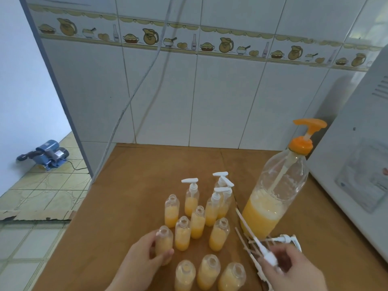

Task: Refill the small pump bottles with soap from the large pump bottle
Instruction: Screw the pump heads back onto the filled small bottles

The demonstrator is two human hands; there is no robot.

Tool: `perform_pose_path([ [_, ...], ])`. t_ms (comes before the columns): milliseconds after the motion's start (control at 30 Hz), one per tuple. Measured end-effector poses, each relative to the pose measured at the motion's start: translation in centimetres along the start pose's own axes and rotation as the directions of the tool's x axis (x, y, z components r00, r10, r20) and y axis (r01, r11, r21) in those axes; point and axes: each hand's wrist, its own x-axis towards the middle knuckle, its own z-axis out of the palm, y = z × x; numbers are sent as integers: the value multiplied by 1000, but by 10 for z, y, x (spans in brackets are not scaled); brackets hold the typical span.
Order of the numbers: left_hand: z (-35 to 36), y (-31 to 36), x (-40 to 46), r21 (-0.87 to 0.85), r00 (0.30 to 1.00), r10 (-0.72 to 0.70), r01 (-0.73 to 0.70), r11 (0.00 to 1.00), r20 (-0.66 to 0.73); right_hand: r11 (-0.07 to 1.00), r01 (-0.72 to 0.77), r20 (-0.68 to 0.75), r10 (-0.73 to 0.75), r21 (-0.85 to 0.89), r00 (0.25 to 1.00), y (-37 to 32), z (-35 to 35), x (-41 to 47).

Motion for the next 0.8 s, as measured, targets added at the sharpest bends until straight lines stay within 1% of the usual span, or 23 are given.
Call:
perform_pose_path([
  [33, -2, -1, -3, -38, 999, 19, -21, 999, -49, 989, 121, -101, -112, 86, 989, -7, -7, -4],
  [67, -5, 0, -7, -74, 992, 53, -62, 995, -113, 964, 230, -130, -213, 132, 968, -15, -13, -8],
  [100, -8, 1, -10, -75, 979, 101, -116, 990, -176, 922, 370, -130, -356, 116, 926, -24, -18, -11],
  [133, -11, 4, -13, -60, 962, 157, -175, 983, -225, 874, 480, -119, -470, 81, 875, -33, -23, -12],
  [167, -14, 7, -15, -37, 941, 213, -230, 972, -262, 825, 562, -132, -552, 61, 824, -44, -27, -13],
  [200, -17, 11, -17, -3, 918, 274, -287, 958, -288, 792, 607, -141, -595, 67, 791, -52, -27, -15],
  [267, -24, 19, -19, 88, 873, 376, -368, 926, -311, 747, 657, -174, -637, 99, 751, -65, -24, -16],
  [367, -30, 28, -23, 148, 844, 442, -416, 897, -304, 696, 705, -181, -682, 135, 708, -70, -18, -14],
  [467, -31, 31, -26, 180, 819, 487, -452, 873, -304, 686, 717, -155, -700, 124, 697, -70, -19, -11],
  [567, -30, 28, -27, 253, 784, 545, -486, 837, -298, 682, 725, -116, -716, 101, 689, -68, -23, -9],
  [633, -32, 28, -26, 319, 761, 592, -510, 798, -265, 681, 726, -88, -721, 98, 688, -71, -28, -5],
  [700, -33, 32, -26, 404, 722, 662, -555, 727, -198, 646, 758, -69, -755, 95, 652, -78, -32, -2],
  [733, -32, 35, -26, 425, 697, 698, -588, 688, -165, 633, 762, -56, -763, 140, 644, -85, -31, -2],
  [767, -29, 37, -27, 425, 673, 725, -619, 660, -146, 641, 726, -51, -740, 248, 671, -92, -28, -4],
  [800, -27, 42, -29, 410, 658, 739, -639, 651, -148, 655, 630, -31, -682, 418, 731, -101, -23, -7],
])
